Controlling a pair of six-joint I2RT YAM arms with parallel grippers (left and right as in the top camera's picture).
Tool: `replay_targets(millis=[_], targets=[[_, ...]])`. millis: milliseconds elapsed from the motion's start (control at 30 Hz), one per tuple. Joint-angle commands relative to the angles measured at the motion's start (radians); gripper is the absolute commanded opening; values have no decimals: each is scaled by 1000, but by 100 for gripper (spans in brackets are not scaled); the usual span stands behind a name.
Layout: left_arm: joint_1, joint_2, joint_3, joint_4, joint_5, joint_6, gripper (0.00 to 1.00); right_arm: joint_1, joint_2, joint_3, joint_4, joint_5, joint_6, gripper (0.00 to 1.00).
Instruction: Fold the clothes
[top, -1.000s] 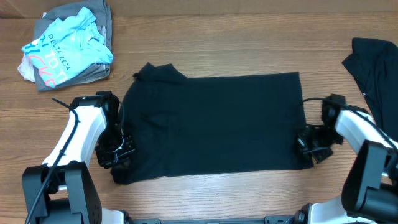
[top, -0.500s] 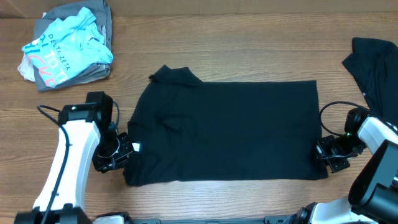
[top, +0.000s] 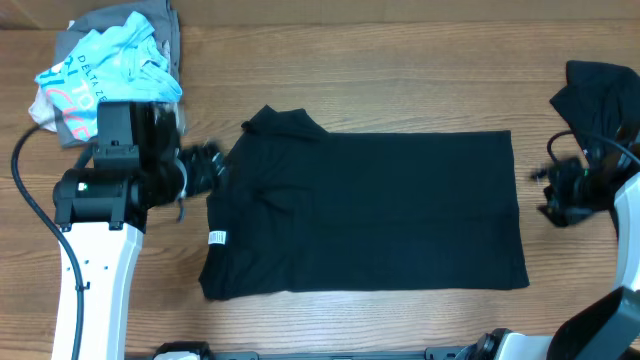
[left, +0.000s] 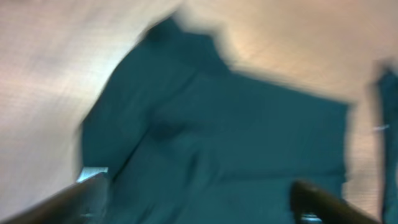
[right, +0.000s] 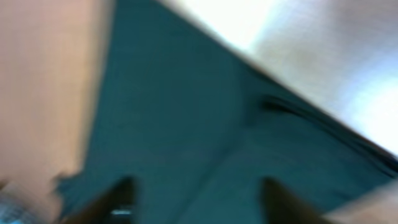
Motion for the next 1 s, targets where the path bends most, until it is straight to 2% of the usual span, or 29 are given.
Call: replay_targets(millis=[0,100,167,200,400,500,633,700,967], targets=[[-54,18,33,152,90,16,100,57,-9,29,90,-205,-82,93],[-73,100,48,295,83,-4,99,119,-5,29,210,-197,-89,94],[-74,200,71,367,26,5,93,172,3,29,322,-176,-88,94],[-73,304,108,398,-26,19,91,206,10,29,387,-136,-80,94],[-73,637,301,389,-53,105,96,297,76,29,526,159,11,94],[-73,755,377,373,-81,96,96,309,111,29,563,249,72,100],[-69,847,414,361,-142,93,94,309,148,29,576,262,85,100],[-66,875,414,337,-202,93,88,309,175,29,605,271,85,100],[-69,921,413,253,-196,97,81,304,190,29,642,267,43,100]])
